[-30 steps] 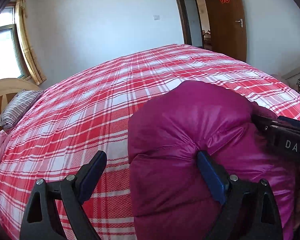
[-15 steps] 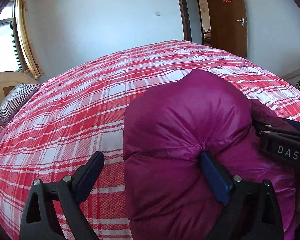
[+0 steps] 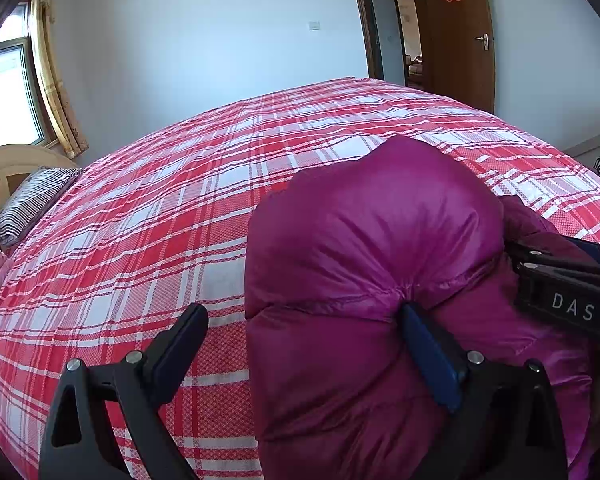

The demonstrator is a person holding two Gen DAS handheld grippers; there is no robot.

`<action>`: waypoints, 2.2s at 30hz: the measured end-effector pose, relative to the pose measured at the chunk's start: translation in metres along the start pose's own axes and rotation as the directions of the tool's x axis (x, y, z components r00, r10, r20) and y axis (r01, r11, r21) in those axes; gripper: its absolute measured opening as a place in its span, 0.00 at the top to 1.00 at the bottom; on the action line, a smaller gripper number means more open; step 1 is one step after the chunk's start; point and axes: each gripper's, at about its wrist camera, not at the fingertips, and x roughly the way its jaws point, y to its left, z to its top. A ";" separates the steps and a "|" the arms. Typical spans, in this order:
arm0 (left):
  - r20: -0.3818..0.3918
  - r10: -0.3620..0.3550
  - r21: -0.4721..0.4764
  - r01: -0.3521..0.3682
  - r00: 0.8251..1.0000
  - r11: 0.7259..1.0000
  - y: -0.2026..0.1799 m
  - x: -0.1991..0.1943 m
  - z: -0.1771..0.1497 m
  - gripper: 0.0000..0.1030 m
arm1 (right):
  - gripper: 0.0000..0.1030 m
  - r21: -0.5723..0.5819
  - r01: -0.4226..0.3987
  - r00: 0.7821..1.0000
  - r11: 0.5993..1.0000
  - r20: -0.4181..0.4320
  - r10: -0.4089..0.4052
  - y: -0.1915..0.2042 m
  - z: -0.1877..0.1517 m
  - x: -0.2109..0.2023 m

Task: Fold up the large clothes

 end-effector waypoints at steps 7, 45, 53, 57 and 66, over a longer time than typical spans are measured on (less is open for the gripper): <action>-0.002 0.002 0.001 -0.002 1.000 1.000 -0.001 0.001 -0.001 0.05 | 0.23 0.002 -0.003 1.000 1.000 -0.002 0.003 0.000 0.000 0.000; -0.007 0.002 0.002 -0.002 1.000 1.000 0.000 0.002 -0.002 0.05 | 0.19 -0.019 0.028 0.999 0.999 -0.025 -0.028 0.004 -0.001 0.007; -0.007 0.002 0.002 -0.002 1.000 1.000 0.000 0.002 -0.002 0.05 | 0.19 -0.019 0.028 0.999 0.999 -0.027 -0.029 0.003 -0.001 0.007; -0.007 0.002 0.003 -0.002 1.000 1.000 0.000 0.002 -0.002 0.05 | 0.19 -0.021 0.031 0.999 0.999 -0.028 -0.032 0.003 -0.002 0.007; -0.007 0.004 0.004 -0.004 1.000 1.000 0.001 0.002 -0.003 0.05 | 0.19 -0.021 0.033 0.999 0.999 -0.030 -0.034 0.003 -0.002 0.007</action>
